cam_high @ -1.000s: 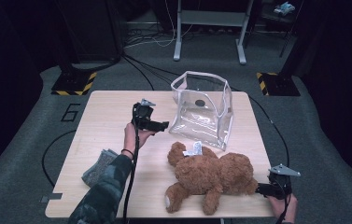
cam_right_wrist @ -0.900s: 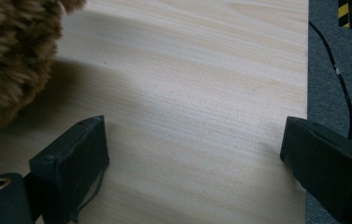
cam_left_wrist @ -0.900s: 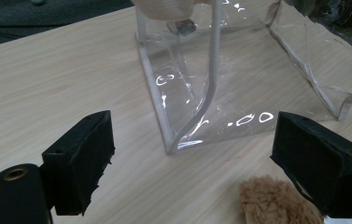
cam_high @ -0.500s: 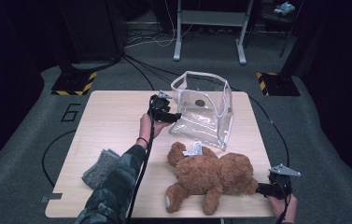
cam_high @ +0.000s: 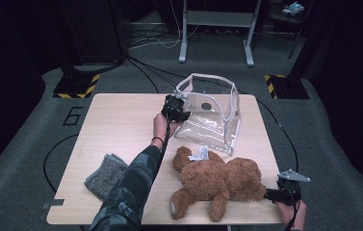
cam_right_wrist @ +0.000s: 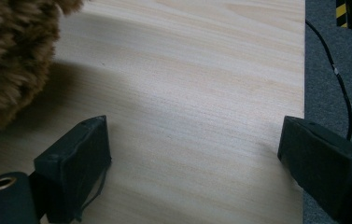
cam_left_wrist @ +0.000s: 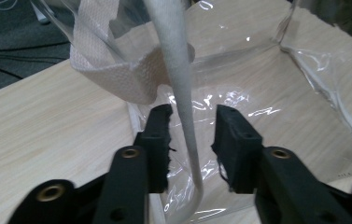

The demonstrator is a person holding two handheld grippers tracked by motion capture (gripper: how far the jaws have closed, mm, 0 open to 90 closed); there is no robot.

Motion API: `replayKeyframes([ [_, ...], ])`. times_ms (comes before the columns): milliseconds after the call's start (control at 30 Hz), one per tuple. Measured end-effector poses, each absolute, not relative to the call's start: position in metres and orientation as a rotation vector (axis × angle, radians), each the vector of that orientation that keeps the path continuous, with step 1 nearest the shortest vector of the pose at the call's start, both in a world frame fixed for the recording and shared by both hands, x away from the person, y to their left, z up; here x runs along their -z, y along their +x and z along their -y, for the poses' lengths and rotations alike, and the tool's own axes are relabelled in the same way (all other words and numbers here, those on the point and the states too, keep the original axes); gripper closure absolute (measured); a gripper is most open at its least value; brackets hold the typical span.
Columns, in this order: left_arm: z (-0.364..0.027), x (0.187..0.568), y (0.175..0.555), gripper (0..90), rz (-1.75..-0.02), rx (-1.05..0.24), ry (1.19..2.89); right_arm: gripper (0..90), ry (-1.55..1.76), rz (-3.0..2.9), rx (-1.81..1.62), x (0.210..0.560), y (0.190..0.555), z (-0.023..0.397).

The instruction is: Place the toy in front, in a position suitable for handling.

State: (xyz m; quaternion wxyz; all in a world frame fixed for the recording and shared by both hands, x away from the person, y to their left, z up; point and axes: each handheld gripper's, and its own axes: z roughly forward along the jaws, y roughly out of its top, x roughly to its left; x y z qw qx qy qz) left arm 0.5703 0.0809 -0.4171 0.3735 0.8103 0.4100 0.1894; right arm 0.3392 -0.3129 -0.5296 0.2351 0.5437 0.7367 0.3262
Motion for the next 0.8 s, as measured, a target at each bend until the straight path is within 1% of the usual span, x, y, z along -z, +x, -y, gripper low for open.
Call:
replayKeyframes([
  [100, -0.080, 0.422, 0.573, 80.7, -1.082, -0.492, 2.068, 8.8, 1.490, -2.023, -0.894, 0.530, 0.339, 0.313],
  [233, -0.081, 0.424, 0.574, 85.7, -1.100, -0.475, 2.032, 8.9, 1.487, -2.024, -0.894, 0.530, 0.339, 0.313],
  [300, -0.081, 0.423, 0.573, 86.4, -1.098, -0.482, 2.045, 8.9, 1.490, -2.024, -0.894, 0.530, 0.339, 0.313],
  [367, -0.081, 0.424, 0.572, 86.6, -1.116, -0.478, 2.014, 9.1, 1.488, -2.024, -0.893, 0.530, 0.339, 0.313],
  [433, -0.082, 0.424, 0.572, 86.6, -1.113, -0.481, 2.029, 9.5, 1.488, -2.022, -0.893, 0.530, 0.339, 0.313],
  [533, -0.083, 0.424, 0.571, 86.6, -1.134, -0.493, 2.002, 9.6, 1.486, -2.022, -0.893, 0.530, 0.339, 0.313],
  [800, -0.094, 0.424, 0.571, 86.5, -1.166, -0.505, 1.990, 9.6, 1.486, -2.023, -0.892, 0.530, 0.339, 0.313],
])
